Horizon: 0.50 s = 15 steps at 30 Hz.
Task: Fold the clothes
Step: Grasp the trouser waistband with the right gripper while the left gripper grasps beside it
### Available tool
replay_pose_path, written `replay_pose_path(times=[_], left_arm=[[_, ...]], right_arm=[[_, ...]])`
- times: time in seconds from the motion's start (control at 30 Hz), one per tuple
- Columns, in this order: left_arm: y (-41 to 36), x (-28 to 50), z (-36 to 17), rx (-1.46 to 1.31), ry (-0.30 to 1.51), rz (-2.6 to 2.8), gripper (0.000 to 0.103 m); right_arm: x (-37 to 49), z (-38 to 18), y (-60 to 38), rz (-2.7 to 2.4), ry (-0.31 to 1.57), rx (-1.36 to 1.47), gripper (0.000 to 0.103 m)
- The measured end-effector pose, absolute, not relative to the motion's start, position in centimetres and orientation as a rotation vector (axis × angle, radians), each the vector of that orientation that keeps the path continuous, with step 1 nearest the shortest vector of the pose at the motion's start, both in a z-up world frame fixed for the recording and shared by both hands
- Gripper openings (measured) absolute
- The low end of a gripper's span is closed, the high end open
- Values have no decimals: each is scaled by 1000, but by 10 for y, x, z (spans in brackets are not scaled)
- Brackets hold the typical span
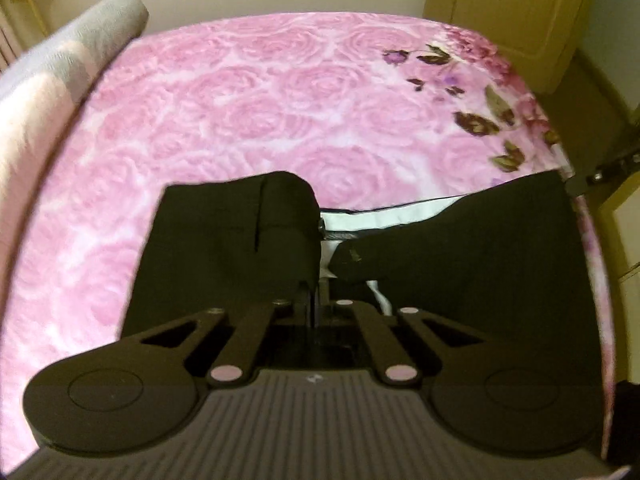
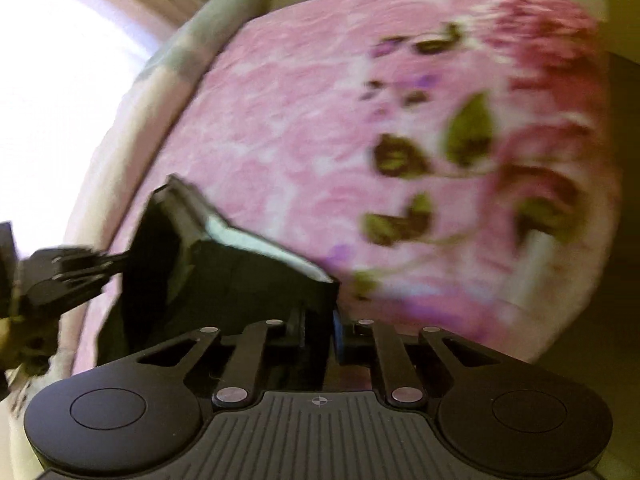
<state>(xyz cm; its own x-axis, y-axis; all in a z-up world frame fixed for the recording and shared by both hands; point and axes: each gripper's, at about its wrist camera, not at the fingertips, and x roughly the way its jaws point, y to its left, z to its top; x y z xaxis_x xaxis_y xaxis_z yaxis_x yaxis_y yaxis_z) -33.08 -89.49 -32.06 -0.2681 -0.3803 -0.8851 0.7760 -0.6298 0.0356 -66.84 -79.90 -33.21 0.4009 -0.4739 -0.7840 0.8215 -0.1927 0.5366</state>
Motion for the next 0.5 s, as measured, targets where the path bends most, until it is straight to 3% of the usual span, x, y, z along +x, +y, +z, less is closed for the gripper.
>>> replay_pose_path(times=[0.13, 0.17, 0.2, 0.23, 0.27, 0.5], left_arm=[[-914, -321, -336, 1153, 672, -1939, 0], [-919, -314, -336, 1114, 731, -1936, 0], [-924, -305, -335, 1076, 796, -1934, 0], [-928, -297, -334, 1043, 849, -1931, 3], [-930, -289, -333, 1022, 875, -1926, 4], [-924, -257, -313, 946, 878, -1929, 5]], right_arm=[[-684, -339, -796, -1292, 429, 1308, 12], [-679, -330, -799, -1290, 469, 1231, 19], [-673, -321, -802, -1280, 491, 1157, 35], [-666, -311, -805, -1266, 500, 1091, 81], [-657, -303, -809, -1251, 495, 1033, 93], [-566, -302, -871, -887, 519, 876, 92]])
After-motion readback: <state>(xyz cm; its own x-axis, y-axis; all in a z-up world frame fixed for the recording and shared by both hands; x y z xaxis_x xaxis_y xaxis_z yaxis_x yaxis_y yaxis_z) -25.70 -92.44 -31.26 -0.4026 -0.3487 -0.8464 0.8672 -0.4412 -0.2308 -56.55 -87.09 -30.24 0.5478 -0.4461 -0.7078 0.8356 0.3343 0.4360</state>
